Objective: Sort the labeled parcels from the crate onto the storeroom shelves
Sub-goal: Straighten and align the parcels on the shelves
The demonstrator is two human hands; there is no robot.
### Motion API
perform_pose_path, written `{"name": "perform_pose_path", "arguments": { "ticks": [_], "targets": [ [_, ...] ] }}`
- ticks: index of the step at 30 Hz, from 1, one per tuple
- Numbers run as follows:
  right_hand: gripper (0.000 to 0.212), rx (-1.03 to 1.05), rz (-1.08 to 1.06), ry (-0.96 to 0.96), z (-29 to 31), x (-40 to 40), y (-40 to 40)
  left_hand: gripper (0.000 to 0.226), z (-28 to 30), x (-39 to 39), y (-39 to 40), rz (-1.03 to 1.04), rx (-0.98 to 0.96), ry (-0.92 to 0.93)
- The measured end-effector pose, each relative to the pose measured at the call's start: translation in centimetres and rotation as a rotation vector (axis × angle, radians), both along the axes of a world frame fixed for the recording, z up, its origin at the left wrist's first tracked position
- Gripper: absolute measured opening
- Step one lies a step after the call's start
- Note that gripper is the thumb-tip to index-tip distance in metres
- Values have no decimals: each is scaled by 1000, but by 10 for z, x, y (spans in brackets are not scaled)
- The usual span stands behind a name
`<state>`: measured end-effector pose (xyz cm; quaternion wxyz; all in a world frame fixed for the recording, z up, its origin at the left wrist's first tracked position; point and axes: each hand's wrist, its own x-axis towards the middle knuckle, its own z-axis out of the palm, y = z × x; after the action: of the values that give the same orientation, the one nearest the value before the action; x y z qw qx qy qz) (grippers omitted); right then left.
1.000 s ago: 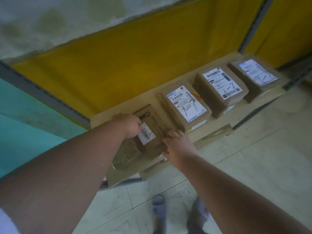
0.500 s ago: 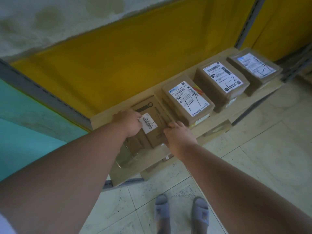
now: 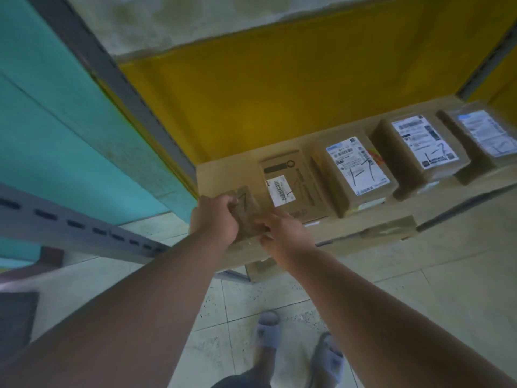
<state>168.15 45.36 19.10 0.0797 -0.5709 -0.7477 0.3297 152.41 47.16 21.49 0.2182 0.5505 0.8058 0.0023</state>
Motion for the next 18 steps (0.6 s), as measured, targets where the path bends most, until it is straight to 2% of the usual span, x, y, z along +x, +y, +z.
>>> {"name": "perform_pose_path", "arguments": {
  "ticks": [4, 11, 15, 16, 18],
  "targets": [
    [37, 11, -27, 1, -3, -7, -2, 52, -7, -7, -4, 75, 41, -98],
    [36, -25, -7, -3, 3, -11, 2, 57, -9, -7, -5, 91, 59, -88],
    [5, 32, 23, -59, 17, -2, -1, 53, 2, 5, -19, 65, 76, -4],
    [5, 57, 24, -61, 23, 4, -3, 51, 5, 10, -26, 34, 98, 34],
    [18, 115, 20, -70, 40, 20, -7, 50, 8, 19, -40, -48, 144, 77]
  ]
}}
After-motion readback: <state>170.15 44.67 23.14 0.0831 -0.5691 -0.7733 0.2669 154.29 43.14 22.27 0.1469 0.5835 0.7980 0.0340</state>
